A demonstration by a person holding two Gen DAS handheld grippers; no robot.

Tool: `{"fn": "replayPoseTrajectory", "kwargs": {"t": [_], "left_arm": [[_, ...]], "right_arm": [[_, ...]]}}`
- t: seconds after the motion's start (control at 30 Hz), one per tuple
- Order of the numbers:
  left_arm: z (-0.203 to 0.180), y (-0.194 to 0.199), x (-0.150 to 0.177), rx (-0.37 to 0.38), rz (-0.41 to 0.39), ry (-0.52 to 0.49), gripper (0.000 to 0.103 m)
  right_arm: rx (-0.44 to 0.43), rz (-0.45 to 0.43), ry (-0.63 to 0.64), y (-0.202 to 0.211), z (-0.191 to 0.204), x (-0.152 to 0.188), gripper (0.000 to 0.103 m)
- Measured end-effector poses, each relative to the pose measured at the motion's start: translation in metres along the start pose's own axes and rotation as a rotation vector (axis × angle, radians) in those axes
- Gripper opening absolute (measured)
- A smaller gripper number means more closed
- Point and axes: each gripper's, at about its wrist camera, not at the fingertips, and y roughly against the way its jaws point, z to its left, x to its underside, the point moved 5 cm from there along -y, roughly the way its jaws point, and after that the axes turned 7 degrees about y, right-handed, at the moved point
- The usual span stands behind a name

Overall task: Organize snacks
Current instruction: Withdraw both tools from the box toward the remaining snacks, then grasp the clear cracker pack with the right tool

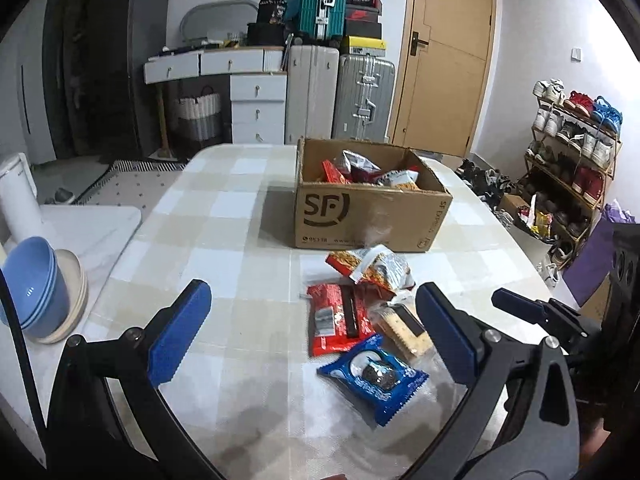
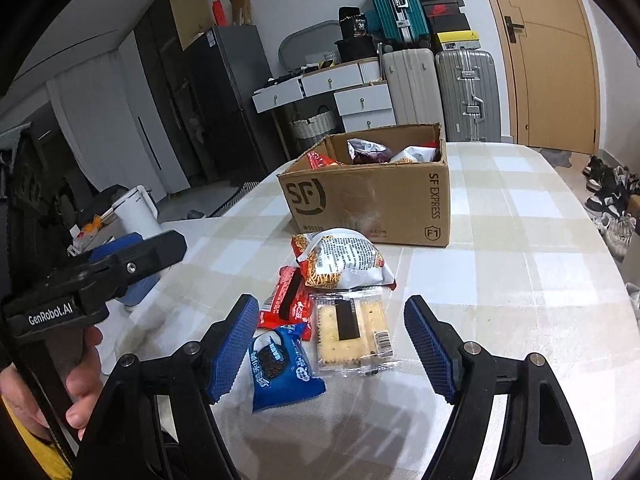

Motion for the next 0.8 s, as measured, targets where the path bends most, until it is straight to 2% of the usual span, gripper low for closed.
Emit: {"fn": "replayPoseTrajectory", "kwargs": {"t": [0.1,0.33,0.5,0.63,0.8], "left_arm": [[0.007,-0.007,0.003,-0.012,0.035,0.033,0.102],[0.028,-0.017,0.011,-0.011,0.097,0.126,0.102],[0.034,-0.025,0.016,-0.027,0.119,0.133,0.102],[0.038,-0.031,0.019,-0.035,0.147,0.156,0.102],[0.038,-0.031,0.019,-0.069,0.146,0.151,0.102]], "right_arm": [[0.001,-0.006,-0.005,0.002,-0.001,-0.001,0.082],[-0.033,0.031,-0.052,-0.002,-0.004,0.006,0.082],[-0.038,0.065,-0.050,-0.008,-0.002,0.011,0.082],[-0.029,0.043,-0.041,-0.011,-0.004,-0.001,0.082],[-0.058,0.083,-0.030,-0.040,-0.008,-0.026,0.082]]}}
